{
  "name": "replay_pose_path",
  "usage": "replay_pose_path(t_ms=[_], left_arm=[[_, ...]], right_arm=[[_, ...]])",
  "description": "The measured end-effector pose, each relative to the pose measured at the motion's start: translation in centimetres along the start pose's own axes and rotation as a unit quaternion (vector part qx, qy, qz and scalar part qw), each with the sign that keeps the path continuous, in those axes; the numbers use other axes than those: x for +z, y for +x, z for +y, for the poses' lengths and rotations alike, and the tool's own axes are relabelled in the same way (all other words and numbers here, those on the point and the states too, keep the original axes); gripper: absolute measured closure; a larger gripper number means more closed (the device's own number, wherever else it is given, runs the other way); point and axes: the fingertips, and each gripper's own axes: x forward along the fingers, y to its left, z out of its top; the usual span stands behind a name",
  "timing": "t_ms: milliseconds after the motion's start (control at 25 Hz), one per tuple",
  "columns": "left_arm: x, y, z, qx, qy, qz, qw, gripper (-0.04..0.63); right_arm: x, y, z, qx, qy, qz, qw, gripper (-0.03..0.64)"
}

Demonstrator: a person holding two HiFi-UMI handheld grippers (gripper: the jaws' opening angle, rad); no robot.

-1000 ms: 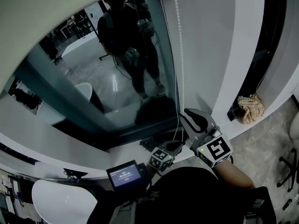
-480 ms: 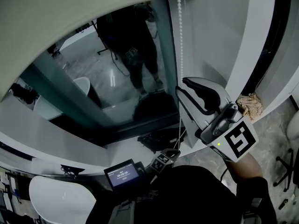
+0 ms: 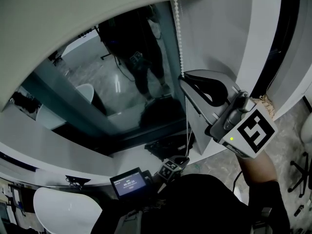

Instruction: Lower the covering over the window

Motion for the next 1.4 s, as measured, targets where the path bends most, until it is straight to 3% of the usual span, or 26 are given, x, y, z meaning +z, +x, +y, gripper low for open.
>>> replay_pose_path(t_ms=[400,520,680,840,1000,1200,1280,1400], left_arm=[[-3.2,0.1,0.7,0.020,0.004,0.054,0.9984,0.577],[-4.1,-0.7,1.1,0.035,0.010,0.052,0.9980,0.575],[-3.6,-3.2,2.3,0.057,-0.028,0.003,0.9980,0.575],[-0.9,-7.8,4.2,0.110,-0.060,-0.073,0.9894,0.575],[3.7,-13.1,5.2,0.140,-0.042,-0.135,0.9800,0.575],[2.4,-18.9,7.4,0.154,-0.007,-0.082,0.9846,0.562],[1.1,-21.2,8.4,0.156,0.000,-0.054,0.9863,0.524],[1.0,-24.2,9.3,0.155,-0.007,-0.057,0.9862,0.512]], right_arm=[[-2.9,-1.0,2.3,0.007,-0.091,0.070,0.993,0.611],[-4.1,-1.9,2.2,0.002,-0.068,0.085,0.994,0.611],[-5.2,-2.6,1.7,-0.003,-0.061,0.095,0.994,0.611],[-7.4,-3.3,2.6,0.001,-0.067,0.113,0.991,0.611],[-11.5,-4.3,4.4,0.006,-0.023,0.143,0.989,0.611],[-18.2,-6.4,6.9,0.011,0.007,0.204,0.979,0.611],[-20.5,-7.0,7.8,0.007,0.011,0.218,0.976,0.611],[-22.1,-7.4,8.5,0.003,0.017,0.228,0.973,0.611]])
